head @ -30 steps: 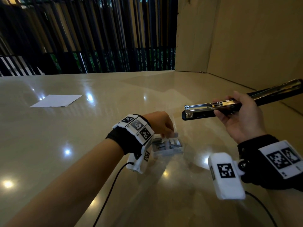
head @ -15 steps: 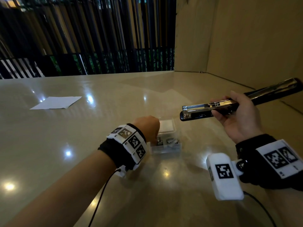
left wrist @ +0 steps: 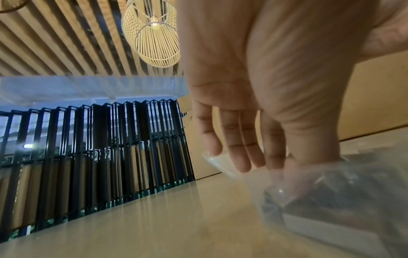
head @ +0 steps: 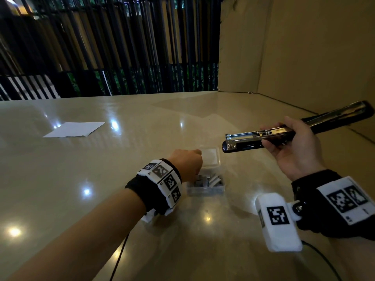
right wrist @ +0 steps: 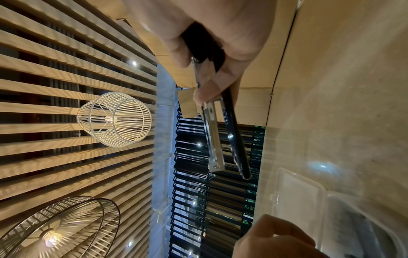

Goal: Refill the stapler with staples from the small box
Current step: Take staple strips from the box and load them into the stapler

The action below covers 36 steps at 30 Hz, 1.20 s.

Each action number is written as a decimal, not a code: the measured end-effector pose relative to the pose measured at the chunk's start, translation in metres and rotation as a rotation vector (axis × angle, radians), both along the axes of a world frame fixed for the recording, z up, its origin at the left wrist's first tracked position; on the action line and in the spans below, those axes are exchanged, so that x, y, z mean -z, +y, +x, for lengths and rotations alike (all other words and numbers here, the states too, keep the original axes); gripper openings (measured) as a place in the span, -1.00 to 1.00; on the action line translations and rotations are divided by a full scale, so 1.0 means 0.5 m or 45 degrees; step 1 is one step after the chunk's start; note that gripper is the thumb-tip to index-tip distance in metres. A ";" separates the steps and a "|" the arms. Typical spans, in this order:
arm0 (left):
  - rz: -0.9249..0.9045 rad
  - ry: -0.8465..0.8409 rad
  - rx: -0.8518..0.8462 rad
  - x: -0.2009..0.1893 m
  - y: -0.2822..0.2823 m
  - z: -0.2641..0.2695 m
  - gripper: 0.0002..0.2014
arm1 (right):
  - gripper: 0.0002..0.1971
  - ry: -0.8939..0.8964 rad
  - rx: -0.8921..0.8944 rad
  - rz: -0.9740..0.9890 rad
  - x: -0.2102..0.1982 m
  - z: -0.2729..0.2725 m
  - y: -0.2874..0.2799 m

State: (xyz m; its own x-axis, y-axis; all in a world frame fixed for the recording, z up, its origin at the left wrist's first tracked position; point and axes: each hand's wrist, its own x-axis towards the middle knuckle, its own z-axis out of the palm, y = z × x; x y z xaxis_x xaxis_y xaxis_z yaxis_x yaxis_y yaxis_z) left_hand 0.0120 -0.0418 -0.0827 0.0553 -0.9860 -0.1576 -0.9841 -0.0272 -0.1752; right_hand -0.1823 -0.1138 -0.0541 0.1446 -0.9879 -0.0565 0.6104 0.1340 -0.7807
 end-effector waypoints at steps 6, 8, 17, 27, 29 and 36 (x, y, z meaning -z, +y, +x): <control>-0.019 -0.126 0.049 0.001 0.003 -0.010 -0.69 | -0.80 -0.008 -0.008 -0.006 -0.004 -0.004 0.007; -0.039 -0.075 0.045 -0.004 0.004 -0.005 -0.69 | -0.79 -0.001 -0.017 -0.013 -0.005 -0.003 0.008; -0.623 0.700 -0.092 -0.066 0.033 0.024 -0.83 | -0.81 0.016 -0.042 -0.146 -0.002 0.008 0.013; -0.946 1.132 0.208 -0.113 0.056 -0.059 -0.78 | -0.80 -0.046 -0.120 -0.198 -0.004 0.016 0.034; -0.980 1.119 0.218 -0.111 0.055 -0.062 -0.77 | -0.80 -0.039 -0.131 -0.203 -0.004 0.016 0.036; -0.916 1.014 0.007 -0.104 0.061 -0.028 -0.82 | -0.79 -0.033 -0.071 -0.222 -0.005 0.015 0.032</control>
